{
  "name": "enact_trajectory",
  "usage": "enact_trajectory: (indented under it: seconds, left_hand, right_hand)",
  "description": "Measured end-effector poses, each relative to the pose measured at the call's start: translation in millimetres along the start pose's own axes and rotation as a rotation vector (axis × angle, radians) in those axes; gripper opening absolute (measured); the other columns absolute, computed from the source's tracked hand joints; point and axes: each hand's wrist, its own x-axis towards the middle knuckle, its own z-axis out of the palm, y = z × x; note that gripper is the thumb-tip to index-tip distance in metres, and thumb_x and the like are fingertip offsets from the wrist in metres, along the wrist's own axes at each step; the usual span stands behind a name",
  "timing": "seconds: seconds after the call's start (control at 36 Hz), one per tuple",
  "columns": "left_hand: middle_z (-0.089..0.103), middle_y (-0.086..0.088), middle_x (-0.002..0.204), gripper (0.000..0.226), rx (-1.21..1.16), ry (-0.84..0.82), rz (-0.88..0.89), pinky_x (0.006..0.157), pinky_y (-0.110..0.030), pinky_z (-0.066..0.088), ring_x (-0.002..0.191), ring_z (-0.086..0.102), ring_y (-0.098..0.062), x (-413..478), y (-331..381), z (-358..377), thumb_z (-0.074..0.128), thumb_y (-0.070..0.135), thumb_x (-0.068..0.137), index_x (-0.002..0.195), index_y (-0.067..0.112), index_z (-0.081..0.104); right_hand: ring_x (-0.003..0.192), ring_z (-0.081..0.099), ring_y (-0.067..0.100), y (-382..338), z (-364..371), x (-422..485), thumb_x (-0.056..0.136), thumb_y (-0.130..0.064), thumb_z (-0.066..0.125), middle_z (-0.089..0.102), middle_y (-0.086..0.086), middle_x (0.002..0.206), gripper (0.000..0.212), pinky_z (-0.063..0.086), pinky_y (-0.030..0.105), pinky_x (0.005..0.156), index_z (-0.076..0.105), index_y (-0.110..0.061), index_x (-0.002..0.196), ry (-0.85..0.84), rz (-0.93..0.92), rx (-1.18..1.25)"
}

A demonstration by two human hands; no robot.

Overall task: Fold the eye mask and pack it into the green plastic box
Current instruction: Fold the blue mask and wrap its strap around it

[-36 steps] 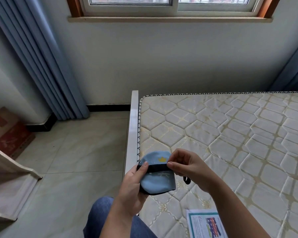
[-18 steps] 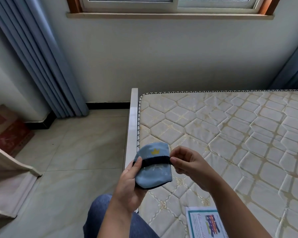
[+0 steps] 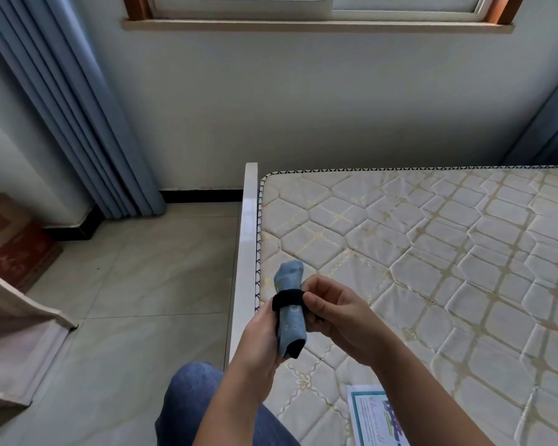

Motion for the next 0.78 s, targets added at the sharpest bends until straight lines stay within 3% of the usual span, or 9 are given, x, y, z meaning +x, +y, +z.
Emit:
enact_trajectory:
  seconds: [0.14,0.31,0.42,0.67,0.78]
  left_hand:
    - [0.075,0.006,0.072,0.041,0.018,-0.043,0.013,0.073,-0.032,0.049,0.065,0.070,-0.004,-4.8,0.8,2.3,0.025,0.039,0.099,0.094,0.021,0.062]
    - [0.074,-0.004,0.084,0.062,-0.041,-0.129,0.018,0.072,-0.029,0.050,0.076,0.069,-0.010,-6.7,4.6,1.1,0.029,0.061,0.078,0.107,0.018,0.064]
    - [0.072,-0.009,0.092,0.067,-0.125,-0.127,0.036,0.079,-0.032,0.049,0.084,0.067,-0.018,-8.9,5.7,1.7,0.036,0.062,0.075,0.110,0.014,0.066]
    - [0.073,-0.011,0.087,0.062,-0.210,-0.113,0.045,0.078,-0.033,0.049,0.076,0.069,-0.018,-9.7,6.3,4.0,0.039,0.062,0.074,0.091,0.015,0.076]
    - [0.071,-0.013,0.095,0.066,-0.270,-0.099,0.009,0.080,-0.034,0.051,0.083,0.068,-0.021,-11.0,6.8,4.0,0.042,0.060,0.074,0.109,0.010,0.067]
  right_hand:
    - [0.053,0.047,0.005,-2.1,3.7,2.2,0.075,-0.021,0.060,0.055,-0.005,0.058,0.014,0.042,0.015,0.053,0.056,-0.008,0.079,0.045,-0.001,-0.092]
    - [0.051,0.046,0.006,-3.4,3.8,4.1,0.076,-0.018,0.062,0.056,-0.002,0.058,0.012,0.039,0.014,0.049,0.058,-0.007,0.078,0.049,-0.031,-0.178]
    - [0.049,0.046,0.006,-3.1,1.9,6.4,0.083,-0.004,0.061,0.056,-0.003,0.057,0.009,0.039,0.014,0.047,0.058,-0.007,0.075,0.100,-0.039,-0.286]
    - [0.046,0.044,0.004,0.6,0.0,8.7,0.081,-0.007,0.066,0.055,-0.008,0.052,0.014,0.038,0.014,0.046,0.057,-0.010,0.070,0.173,-0.010,-0.398]
    - [0.046,0.045,0.005,1.9,-1.2,9.7,0.080,-0.013,0.069,0.056,-0.009,0.049,0.018,0.039,0.014,0.047,0.056,-0.014,0.067,0.208,0.021,-0.451]
